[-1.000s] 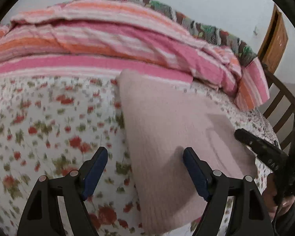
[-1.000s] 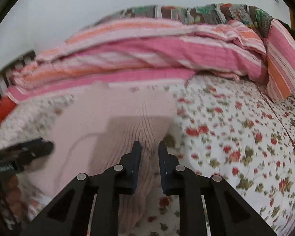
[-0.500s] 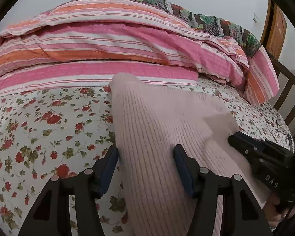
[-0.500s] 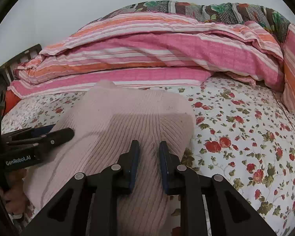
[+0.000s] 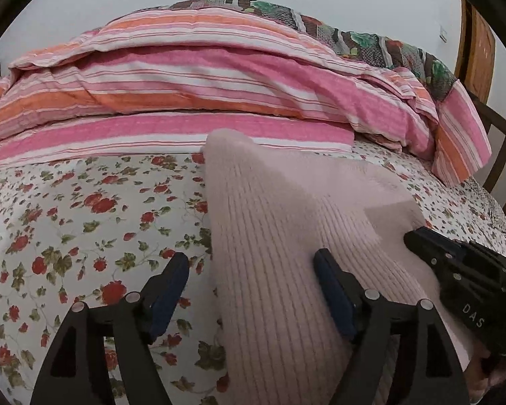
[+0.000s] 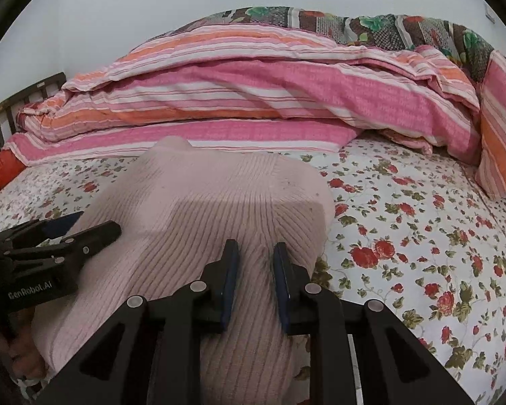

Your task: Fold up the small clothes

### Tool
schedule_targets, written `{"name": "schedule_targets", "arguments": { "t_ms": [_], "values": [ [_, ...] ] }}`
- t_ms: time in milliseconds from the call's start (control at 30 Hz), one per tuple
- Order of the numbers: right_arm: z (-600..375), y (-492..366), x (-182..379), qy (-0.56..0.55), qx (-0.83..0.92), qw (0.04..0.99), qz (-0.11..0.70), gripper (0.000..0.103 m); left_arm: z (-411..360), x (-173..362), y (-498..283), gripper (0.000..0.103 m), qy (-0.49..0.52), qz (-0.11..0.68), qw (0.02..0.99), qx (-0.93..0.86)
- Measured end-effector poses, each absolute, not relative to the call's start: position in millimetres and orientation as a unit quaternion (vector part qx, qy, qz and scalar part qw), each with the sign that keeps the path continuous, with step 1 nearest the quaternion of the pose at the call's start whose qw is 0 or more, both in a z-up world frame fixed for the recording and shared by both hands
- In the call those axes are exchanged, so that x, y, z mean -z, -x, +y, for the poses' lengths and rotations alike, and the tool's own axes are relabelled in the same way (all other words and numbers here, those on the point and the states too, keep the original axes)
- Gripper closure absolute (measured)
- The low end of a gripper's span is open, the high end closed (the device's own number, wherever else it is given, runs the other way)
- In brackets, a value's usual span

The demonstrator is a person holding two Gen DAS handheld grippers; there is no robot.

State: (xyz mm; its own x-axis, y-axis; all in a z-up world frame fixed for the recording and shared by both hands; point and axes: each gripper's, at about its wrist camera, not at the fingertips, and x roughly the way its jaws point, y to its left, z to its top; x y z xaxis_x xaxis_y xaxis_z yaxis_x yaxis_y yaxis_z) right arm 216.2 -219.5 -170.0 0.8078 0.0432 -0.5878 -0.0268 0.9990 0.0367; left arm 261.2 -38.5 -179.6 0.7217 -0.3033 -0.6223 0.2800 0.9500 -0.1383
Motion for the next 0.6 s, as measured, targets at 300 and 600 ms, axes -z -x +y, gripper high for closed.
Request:
{"name": "schedule_targets", "arguments": {
  "t_ms": [300, 600],
  "values": [
    [-220.1, -215.9, 169.9, -0.013, -0.018, 0.952, 0.307, 0.082, -42.2, 178.2, -255.7, 0.026, -0.002, 0.327, 0.934, 0.143],
    [-220.5, -216.0, 169.6, -0.017, -0.023, 0.952, 0.306, 0.082, -41.4, 178.1, -256.1, 0.026, -0.002, 0.326, 0.934, 0.143]
  ]
}}
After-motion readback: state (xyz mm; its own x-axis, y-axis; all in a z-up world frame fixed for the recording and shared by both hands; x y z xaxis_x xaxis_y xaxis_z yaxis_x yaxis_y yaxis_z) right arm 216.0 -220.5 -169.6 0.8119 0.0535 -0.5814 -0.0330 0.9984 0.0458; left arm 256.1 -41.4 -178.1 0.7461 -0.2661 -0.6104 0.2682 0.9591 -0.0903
